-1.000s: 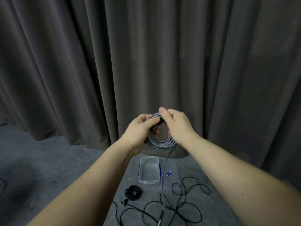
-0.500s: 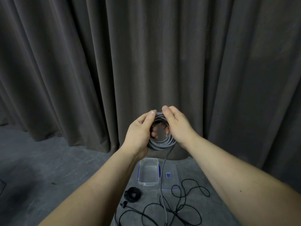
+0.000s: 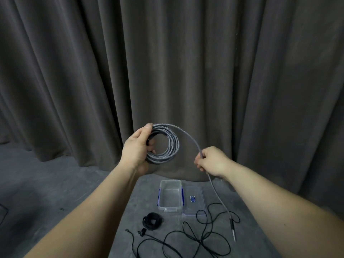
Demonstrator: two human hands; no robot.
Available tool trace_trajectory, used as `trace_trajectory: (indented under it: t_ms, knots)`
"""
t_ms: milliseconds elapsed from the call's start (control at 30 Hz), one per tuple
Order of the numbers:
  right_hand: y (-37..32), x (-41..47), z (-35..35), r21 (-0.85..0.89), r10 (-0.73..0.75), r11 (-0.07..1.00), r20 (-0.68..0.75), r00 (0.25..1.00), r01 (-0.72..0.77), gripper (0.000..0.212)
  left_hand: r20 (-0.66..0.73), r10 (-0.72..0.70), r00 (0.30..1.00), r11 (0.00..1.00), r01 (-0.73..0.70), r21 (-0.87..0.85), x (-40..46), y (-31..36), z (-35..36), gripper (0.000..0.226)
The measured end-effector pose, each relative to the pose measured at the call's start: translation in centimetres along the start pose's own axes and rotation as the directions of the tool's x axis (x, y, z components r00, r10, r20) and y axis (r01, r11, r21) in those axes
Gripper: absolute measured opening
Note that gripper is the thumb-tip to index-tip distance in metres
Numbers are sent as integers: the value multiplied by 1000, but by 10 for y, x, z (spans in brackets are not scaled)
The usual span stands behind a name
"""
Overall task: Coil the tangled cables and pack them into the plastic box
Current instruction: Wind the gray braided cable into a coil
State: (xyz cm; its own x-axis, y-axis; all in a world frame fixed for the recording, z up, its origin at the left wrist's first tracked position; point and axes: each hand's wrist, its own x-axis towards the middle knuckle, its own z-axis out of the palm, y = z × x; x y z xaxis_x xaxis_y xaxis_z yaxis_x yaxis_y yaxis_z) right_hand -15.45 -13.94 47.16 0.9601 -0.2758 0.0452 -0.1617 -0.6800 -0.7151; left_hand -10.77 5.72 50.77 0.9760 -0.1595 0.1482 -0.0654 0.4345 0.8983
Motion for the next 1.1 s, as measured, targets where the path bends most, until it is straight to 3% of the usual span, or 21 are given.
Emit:
trace_trajectory:
  t_ms: [100,267,333,367,433,500,600,633,733,800,933,1100]
  knots:
    - [-7,4,-8,-413,-2,911,-37,999,-14,33,67,-12,998,1000,13,-14,1,-1,1,15]
    - [-30,9,-27,-525,-111,850,-251,962,-39,53,144,-1,990,1000,1,-7,1,-8,0,17]
    - [-34,16,-33,-245,-99,970,-361,927,8,49,135,36,990,996,-46,70,1,-11,-2,15]
    - [-35,20,-35,39,-55,996,-396,917,76,44,128,57,990,990,-72,118,1,-12,-3,14]
    - [-41,21,-34,574,69,804,-352,934,157,29,118,85,989,976,-106,188,0,-15,-3,12]
    - [-46,17,-33,757,68,621,-309,949,202,21,113,95,989,973,-117,201,-2,-18,-2,11]
    - [-48,13,-30,830,15,512,-266,964,221,19,135,93,987,972,-119,201,-2,-20,0,12]
    - [-47,13,-30,812,-7,539,-260,966,223,19,151,92,984,970,-123,209,-3,-20,0,13]
    - [-45,14,-27,614,-71,752,-288,955,241,22,188,91,978,962,-136,239,-3,-19,-1,14]
    - [-47,15,-29,558,-66,792,-322,944,246,19,209,79,975,956,-134,260,-2,-18,-2,15]
    - [-55,17,-36,680,14,678,-389,921,277,22,292,48,955,942,-140,304,-2,-18,-3,12]
    - [-58,19,-38,777,101,581,-362,927,241,24,368,22,930,936,-148,319,-4,-13,0,16]
